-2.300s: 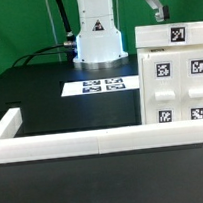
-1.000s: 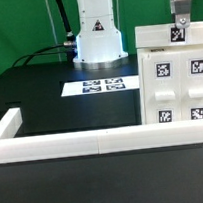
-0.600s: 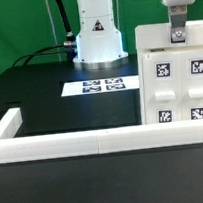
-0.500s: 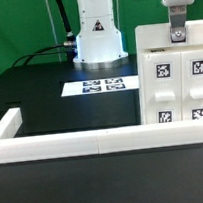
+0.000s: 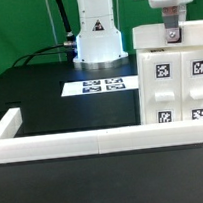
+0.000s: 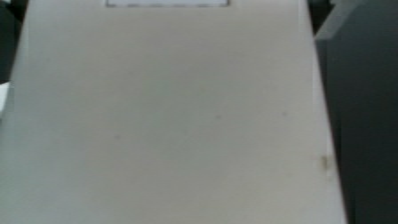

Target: Assemble cabinet

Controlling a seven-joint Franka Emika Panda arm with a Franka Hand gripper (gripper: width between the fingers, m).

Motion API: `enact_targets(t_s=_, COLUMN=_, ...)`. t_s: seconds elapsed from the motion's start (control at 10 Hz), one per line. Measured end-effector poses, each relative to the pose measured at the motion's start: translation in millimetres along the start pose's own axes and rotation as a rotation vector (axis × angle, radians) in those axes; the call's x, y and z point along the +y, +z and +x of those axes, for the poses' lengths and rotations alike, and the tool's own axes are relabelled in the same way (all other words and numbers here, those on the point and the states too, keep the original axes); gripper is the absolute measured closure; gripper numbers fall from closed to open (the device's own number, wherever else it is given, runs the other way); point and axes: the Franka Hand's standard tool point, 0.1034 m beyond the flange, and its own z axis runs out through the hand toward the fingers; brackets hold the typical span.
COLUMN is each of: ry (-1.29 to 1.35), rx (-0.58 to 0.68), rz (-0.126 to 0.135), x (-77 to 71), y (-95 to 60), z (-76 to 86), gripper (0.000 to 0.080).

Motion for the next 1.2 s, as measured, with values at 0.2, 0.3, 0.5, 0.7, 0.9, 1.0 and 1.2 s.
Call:
enact_targets(t_s=0.2, ry=0.234, rx=0.016, rz=-0.017, x=0.5, y=0.7, z=-3.0, gripper=0.0258)
enact_targets(t_s=0.3, ry=0.362, rx=0.031, rz=-0.030, x=-1.5, y=0.8, z=-2.5, gripper=0.0258)
enact_targets(t_s=0.5, ry=0.593, rx=0.054, rz=-0.043, x=-5.3, y=0.5, z=-1.3, gripper=0.0258)
enact_targets(t_s=0.7, ry=0.854, rx=0.062, rz=-0.035, x=-6.9, y=0.5, z=1.2, gripper=0.0256)
enact_targets(t_s=0.9, ry=1.068, rx=0.094, rz=-0.036, x=-5.9, y=0.3, z=4.7, gripper=0.0256)
enact_targets(t_s=1.0, ry=1.145, rx=0.096, rz=-0.031, x=-5.9, y=0.4, z=4.7, gripper=0.0256)
enact_targets(t_s=1.2, ry=1.248, rx=0.099, rz=-0.026, x=-5.7, y=0.4, z=4.5, gripper=0.0256)
